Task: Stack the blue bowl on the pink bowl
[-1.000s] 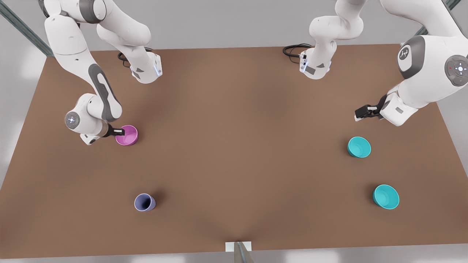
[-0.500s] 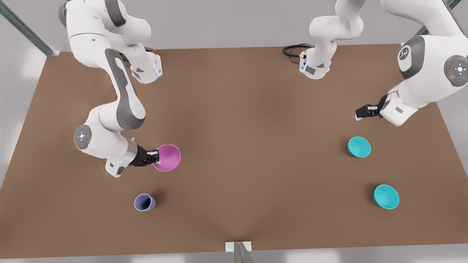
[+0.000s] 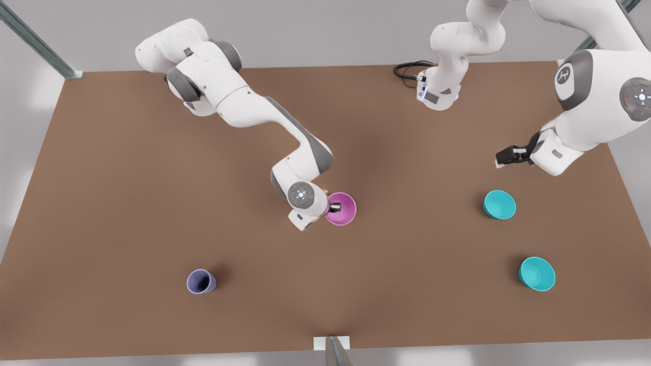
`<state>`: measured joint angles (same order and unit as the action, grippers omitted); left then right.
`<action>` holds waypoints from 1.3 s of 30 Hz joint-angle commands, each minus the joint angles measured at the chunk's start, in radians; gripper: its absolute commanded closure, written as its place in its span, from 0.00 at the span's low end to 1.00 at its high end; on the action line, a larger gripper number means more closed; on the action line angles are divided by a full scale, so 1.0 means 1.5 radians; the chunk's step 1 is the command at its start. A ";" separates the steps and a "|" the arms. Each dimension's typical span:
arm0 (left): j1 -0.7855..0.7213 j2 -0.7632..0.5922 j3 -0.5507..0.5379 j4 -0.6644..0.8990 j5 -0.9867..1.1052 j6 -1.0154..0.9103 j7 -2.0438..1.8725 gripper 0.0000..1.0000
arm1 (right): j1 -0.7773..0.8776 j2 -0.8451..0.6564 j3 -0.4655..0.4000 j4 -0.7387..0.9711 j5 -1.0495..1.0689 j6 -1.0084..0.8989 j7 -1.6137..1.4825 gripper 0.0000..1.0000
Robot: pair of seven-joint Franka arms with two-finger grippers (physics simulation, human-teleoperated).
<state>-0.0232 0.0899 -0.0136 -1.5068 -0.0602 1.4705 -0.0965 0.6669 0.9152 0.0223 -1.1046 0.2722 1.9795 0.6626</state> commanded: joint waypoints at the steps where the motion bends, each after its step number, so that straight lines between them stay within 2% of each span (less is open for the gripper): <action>1: 0.000 -0.001 0.000 0.000 0.000 -0.001 0.001 0.00 | 0.000 0.005 0.001 -0.002 -0.006 0.018 0.479 0.79; 9: 0.001 0.002 0.001 0.000 0.001 0.000 0.001 0.00 | 0.024 0.042 -0.001 -0.004 -0.007 0.053 0.515 0.79; 10: 0.001 0.002 0.001 0.000 0.001 0.000 0.001 0.00 | 0.025 0.042 -0.001 -0.004 -0.007 0.053 0.518 0.22; 11: 0.010 0.002 0.001 -0.001 0.000 0.000 0.001 0.00 | 0.026 0.043 -0.001 -0.004 -0.007 0.054 0.520 0.00; 15: 0.013 0.006 0.001 -0.001 0.001 0.001 0.001 0.00 | 0.017 0.027 -0.004 0.004 -0.005 0.057 0.509 0.00; 18: 0.013 0.010 0.001 -0.001 0.000 0.001 0.001 0.00 | -0.078 -0.037 -0.002 0.029 -0.005 0.010 0.416 0.00; 21: 0.023 0.059 0.002 0.000 -0.002 0.047 0.001 0.00 | -0.220 -0.095 -0.002 0.030 -0.005 -0.188 0.078 0.00; 22: 0.030 0.095 0.001 0.000 0.000 0.080 0.001 0.00 | -0.297 -0.099 -0.002 0.030 -0.013 -0.286 -0.083 0.00; 24: 0.070 0.120 0.001 0.000 -0.003 0.110 0.055 0.00 | -0.385 -0.135 -0.005 0.029 -0.077 -0.363 -0.273 0.00; 26: 0.112 0.193 0.001 0.000 -0.004 0.186 0.133 0.00 | -0.450 -0.150 -0.010 0.029 -0.152 -0.393 -0.434 0.00; 27: 0.121 0.220 0.002 0.002 -0.022 0.208 0.193 0.00 | -0.459 -0.169 -0.010 0.028 -0.161 -0.401 -0.465 0.00; 29: 0.185 0.312 0.000 0.070 -0.054 0.234 0.282 0.00 | -0.457 -0.198 -0.005 0.032 -0.180 -0.393 -0.559 0.00; 30: 0.205 0.327 -0.001 0.074 -0.067 0.246 0.323 0.00 | -0.456 -0.200 -0.002 0.047 -0.190 -0.392 -0.563 0.00; 32: 0.247 0.358 0.003 0.020 -0.068 0.341 0.430 0.00 | -0.438 -0.208 0.010 0.042 -0.168 -0.390 -0.576 0.00; 35: 0.269 0.386 0.011 0.000 -0.070 0.377 0.470 0.00 | -0.424 -0.206 0.008 0.053 -0.150 -0.385 -0.578 0.00; 38: 0.273 0.378 0.014 -0.089 -0.070 0.377 0.553 0.00 | -0.426 -0.336 -0.022 0.057 -0.174 -0.490 -0.579 0.00; 39: 0.273 0.377 0.014 -0.110 -0.070 0.376 0.553 0.00 | -0.429 -0.339 -0.030 0.056 -0.177 -0.495 -0.583 0.00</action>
<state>0.3841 0.6572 0.0071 -1.6498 -0.1624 1.9571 0.2642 0.0229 0.4316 -0.0148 -1.0193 0.0221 1.3582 0.3218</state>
